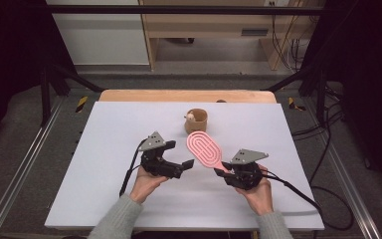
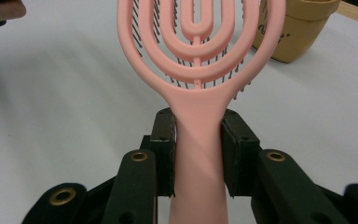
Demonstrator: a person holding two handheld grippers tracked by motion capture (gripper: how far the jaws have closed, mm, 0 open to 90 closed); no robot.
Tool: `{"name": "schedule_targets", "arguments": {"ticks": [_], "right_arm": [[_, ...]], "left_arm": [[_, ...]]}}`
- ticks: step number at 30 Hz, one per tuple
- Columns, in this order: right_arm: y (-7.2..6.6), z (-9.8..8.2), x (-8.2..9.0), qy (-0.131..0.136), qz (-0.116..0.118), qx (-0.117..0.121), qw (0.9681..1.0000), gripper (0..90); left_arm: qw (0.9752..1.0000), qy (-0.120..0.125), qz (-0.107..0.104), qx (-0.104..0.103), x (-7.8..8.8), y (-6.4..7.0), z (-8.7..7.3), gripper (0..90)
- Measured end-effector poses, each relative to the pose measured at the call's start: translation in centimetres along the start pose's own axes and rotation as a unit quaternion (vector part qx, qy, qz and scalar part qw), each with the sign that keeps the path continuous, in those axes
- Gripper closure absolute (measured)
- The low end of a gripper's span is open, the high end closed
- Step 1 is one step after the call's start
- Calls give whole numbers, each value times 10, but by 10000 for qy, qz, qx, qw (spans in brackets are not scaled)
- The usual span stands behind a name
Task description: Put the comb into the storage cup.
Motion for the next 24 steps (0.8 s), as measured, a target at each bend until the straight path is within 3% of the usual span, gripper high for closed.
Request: {"name": "schedule_targets", "arguments": {"ticks": [24], "right_arm": [[-2,2,1,61,33,48,10000,697]], "left_arm": [[9994,-142,-120,291,-25,10,-2,8]]}}
Point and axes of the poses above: each handheld gripper's, and its own axes: x roughly backward along the jaws, z roughly out of its top, y roughly to its right, the point moved 9 cm from there along -x, roughly forward along the jaws, and after that the axes turned 10 degrees about y, right-handed, at the moved point
